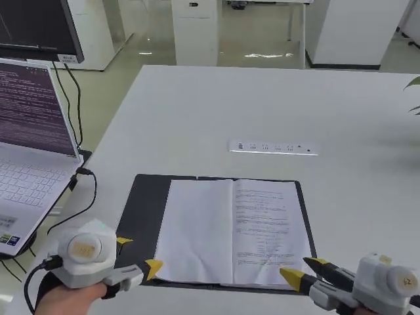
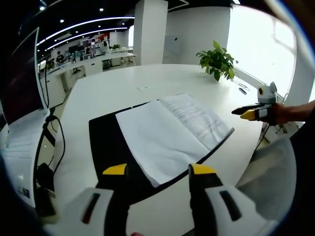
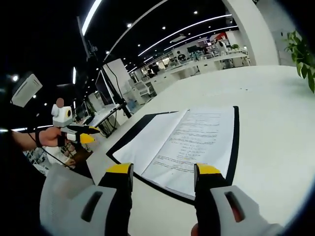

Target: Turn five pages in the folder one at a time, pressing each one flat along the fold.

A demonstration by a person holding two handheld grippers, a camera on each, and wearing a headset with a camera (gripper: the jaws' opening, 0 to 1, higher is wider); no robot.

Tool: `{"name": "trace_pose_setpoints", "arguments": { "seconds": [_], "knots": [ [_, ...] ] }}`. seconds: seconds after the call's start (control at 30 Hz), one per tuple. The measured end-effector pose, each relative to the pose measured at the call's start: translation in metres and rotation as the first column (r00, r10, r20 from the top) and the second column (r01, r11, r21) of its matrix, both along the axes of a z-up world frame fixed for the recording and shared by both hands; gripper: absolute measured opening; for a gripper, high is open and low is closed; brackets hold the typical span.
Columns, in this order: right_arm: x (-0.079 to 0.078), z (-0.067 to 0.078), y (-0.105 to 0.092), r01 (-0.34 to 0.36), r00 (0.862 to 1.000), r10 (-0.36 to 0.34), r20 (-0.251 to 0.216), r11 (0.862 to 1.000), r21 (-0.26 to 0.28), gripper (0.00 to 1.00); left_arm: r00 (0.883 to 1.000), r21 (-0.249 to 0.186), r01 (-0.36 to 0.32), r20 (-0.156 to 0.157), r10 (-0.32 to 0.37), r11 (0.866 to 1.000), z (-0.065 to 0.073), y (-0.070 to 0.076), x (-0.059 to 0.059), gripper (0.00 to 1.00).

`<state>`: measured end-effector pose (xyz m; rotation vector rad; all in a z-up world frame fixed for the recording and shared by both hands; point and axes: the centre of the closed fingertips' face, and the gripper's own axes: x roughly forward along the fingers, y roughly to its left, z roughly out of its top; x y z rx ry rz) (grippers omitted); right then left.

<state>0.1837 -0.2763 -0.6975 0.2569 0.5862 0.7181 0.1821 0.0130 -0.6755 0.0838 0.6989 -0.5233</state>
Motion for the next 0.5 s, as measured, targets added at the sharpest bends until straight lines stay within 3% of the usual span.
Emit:
{"name": "trace_pose_setpoints", "arguments": {
  "seconds": [0.1, 0.33, 0.5],
  "knots": [
    [-0.005, -0.001, -0.003, -0.021, 1.0, 0.022, 0.009, 0.999, -0.049, 0.5, 1.0, -0.001, 0.004, 0.008, -0.004, 1.0, 0.002, 0.003, -0.004, 0.5],
    [-0.011, 0.007, -0.007, -0.034, 0.999, 0.037, 0.032, 0.996, -0.076, 0.56, 0.999, -0.021, 0.006, 0.042, -0.006, 1.0, 0.015, 0.005, -0.011, 0.58],
    [-0.011, 0.016, -0.012, -0.035, 0.998, 0.041, 0.057, 0.994, -0.101, 0.6, 0.998, -0.01, 0.02, 0.053, -0.02, 1.0, 0.015, 0.005, -0.016, 0.62]
  ]
}}
